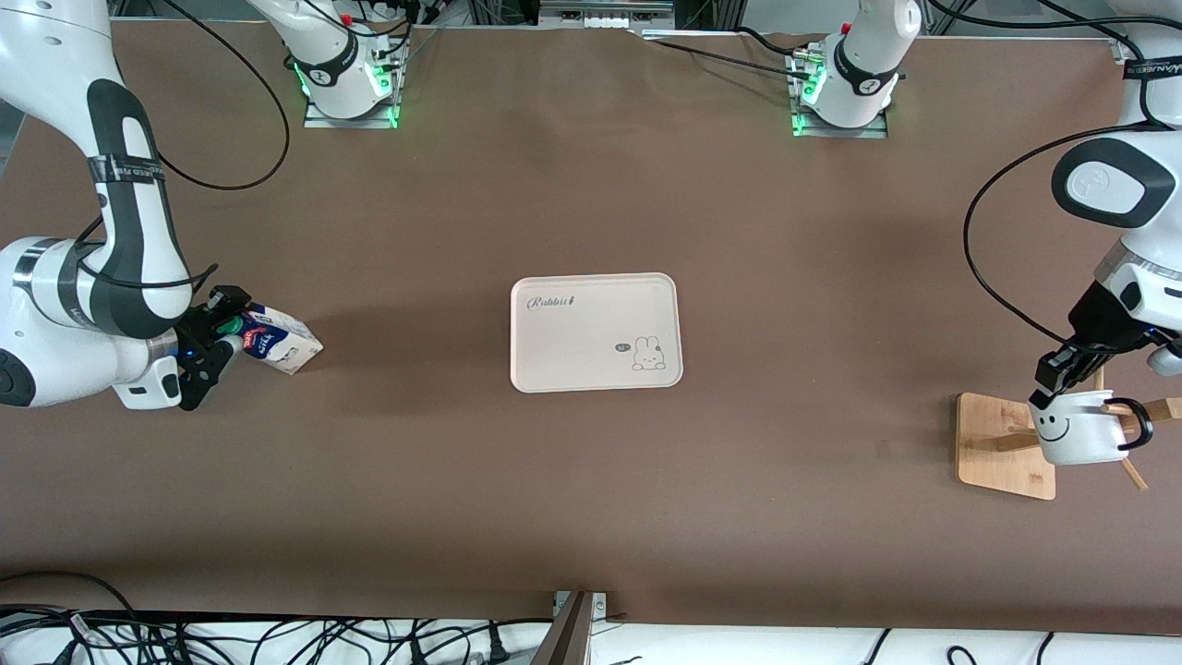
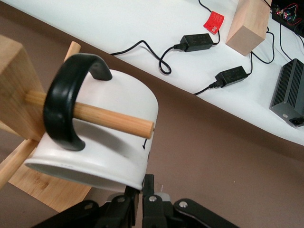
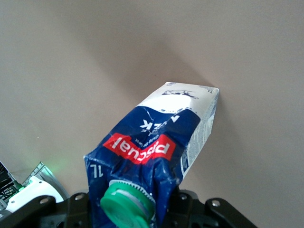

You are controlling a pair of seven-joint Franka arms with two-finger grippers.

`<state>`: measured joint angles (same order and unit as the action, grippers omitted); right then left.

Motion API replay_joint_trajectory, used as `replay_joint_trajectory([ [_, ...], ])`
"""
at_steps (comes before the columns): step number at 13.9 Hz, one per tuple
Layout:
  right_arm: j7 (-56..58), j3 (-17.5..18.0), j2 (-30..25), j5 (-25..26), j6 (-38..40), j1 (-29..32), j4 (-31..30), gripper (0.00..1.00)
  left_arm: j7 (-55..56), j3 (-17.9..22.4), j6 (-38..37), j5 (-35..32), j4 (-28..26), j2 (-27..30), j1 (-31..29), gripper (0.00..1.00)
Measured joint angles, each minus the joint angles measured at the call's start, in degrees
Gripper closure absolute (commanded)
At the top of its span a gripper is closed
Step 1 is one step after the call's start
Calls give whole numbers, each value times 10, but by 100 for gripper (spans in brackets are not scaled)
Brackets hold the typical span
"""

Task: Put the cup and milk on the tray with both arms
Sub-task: 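Grasp the mug rim with the left gripper on the mug tree, then carry the carton over the tray while the left gripper lifts the mug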

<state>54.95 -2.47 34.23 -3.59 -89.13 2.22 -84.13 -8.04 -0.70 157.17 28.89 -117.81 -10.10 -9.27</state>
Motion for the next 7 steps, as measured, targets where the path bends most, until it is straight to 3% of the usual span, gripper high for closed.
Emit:
replay_joint_trajectory([
  [3,1,2,-3,0,1,0,0,52,-9,-2,-2,-15,1,8,1,100],
  [7,1,10,-25,-10,21,-1,1,57,-10,-8,-64,-69,3,40,5,100],
])
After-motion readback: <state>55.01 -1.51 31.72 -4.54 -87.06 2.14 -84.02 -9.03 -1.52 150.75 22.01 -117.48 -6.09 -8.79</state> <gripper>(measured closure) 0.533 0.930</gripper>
